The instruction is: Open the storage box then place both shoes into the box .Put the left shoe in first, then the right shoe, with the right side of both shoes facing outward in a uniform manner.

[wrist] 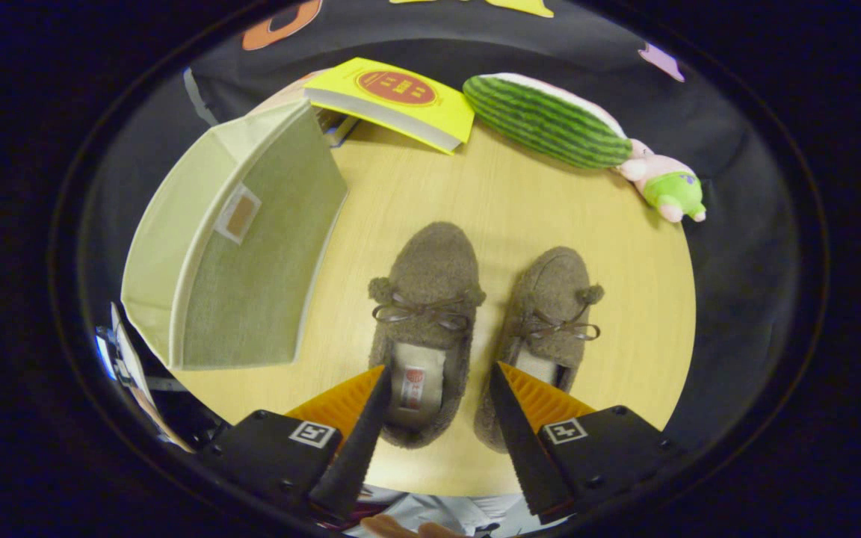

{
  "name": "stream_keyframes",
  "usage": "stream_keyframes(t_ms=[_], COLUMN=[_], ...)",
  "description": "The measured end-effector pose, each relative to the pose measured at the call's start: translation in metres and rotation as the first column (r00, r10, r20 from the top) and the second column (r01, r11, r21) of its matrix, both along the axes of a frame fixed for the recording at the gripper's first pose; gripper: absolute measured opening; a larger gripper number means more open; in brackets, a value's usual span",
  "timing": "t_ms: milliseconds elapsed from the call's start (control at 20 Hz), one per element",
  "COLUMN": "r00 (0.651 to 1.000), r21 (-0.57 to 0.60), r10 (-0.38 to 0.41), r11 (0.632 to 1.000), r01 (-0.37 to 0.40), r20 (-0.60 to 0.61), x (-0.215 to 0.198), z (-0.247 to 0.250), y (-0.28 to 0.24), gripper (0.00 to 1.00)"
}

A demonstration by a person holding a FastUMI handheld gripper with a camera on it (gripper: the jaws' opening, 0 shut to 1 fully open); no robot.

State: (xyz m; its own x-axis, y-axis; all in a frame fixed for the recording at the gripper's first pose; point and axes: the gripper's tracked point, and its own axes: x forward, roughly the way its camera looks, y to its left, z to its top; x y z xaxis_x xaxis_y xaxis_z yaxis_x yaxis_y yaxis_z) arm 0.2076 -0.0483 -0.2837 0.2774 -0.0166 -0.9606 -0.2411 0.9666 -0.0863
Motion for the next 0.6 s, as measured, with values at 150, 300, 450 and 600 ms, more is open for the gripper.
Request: stream_keyframes(t_ms=[150,300,450,600], r00=[1.0,0.997,0.991,0.989], r21=[-0.076,-0.053,-0.027,0.011], r10=[-0.02,-0.057,-0.105,-0.136], r11=[0.997,0.997,0.994,0.991], r01=[0.019,0.055,0.103,0.137], r20=[-0.007,-0.042,-0.077,-0.061], x=[0.007,0.013,0.016,0.019], z=[-0.017,-0.037,-0.054,-0.053], y=[-0.01,-0.007,-0.008,-0.009], gripper=[0.69,0.58,0.3,0.11])
